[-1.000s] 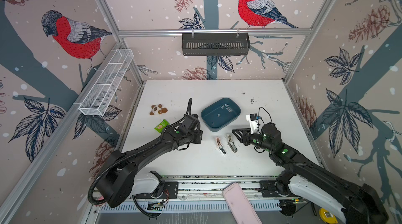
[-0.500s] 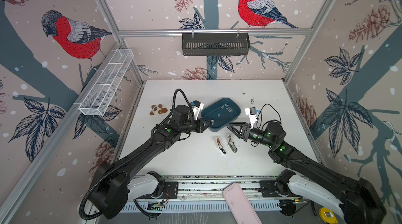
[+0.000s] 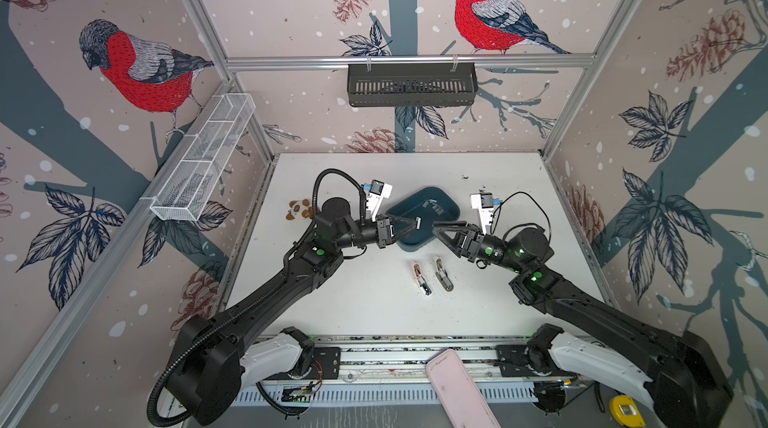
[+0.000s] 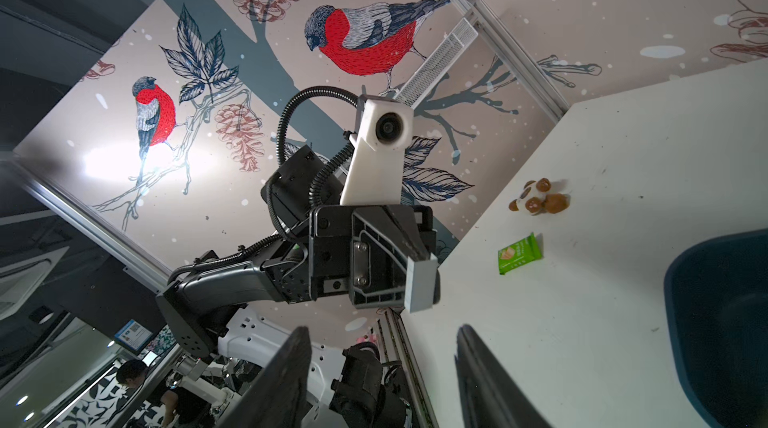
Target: Load the staples into the stapler
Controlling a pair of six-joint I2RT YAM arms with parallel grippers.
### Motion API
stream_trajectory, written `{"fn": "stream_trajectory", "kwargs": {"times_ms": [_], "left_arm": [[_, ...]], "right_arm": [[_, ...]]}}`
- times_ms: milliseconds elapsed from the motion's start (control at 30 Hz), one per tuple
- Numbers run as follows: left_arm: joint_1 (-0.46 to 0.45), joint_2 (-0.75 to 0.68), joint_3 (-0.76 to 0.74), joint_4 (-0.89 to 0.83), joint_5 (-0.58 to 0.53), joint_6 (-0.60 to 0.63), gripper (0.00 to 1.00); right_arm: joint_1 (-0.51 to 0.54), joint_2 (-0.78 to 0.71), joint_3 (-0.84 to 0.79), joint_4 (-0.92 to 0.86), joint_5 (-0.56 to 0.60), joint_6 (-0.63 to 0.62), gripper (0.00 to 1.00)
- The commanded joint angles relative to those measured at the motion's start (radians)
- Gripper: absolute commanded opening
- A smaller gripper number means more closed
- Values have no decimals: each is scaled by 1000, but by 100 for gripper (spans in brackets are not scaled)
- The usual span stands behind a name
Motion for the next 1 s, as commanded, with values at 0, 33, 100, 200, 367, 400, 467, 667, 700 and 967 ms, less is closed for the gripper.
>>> {"fn": "stream_trajectory", "kwargs": {"times_ms": [0,33,100,200,367,400,467,667,700,967], "left_arm": [[2,-8,-9,184,64,-86,0],[1,-8,-12,200,65,-95,0],[1,-10,-16,232,75,-114,0],[0,-11,-22,278,84,-139,0],[-8,-11,-27,309,87,-155,0],[-11,-8,-28,316,86,-157,0],[-19,-7,-27,319,84,-158,0],[-38,0,-25,315,74,-146,0],[-40,0,-25,316,72,-147,0],[-47,7,-17,316,71,-146,0]], "right_arm": [[3,15,25,89,-24,22,57],[4,21,30,98,-26,25,57],[10,34,46,109,-27,27,57],[18,51,65,117,-28,27,56],[29,78,89,134,-26,30,55],[31,84,94,134,-24,31,54],[35,96,104,134,-23,32,53],[45,122,124,141,-23,33,49],[47,124,126,141,-23,33,48],[50,128,130,141,-22,33,39]]}}
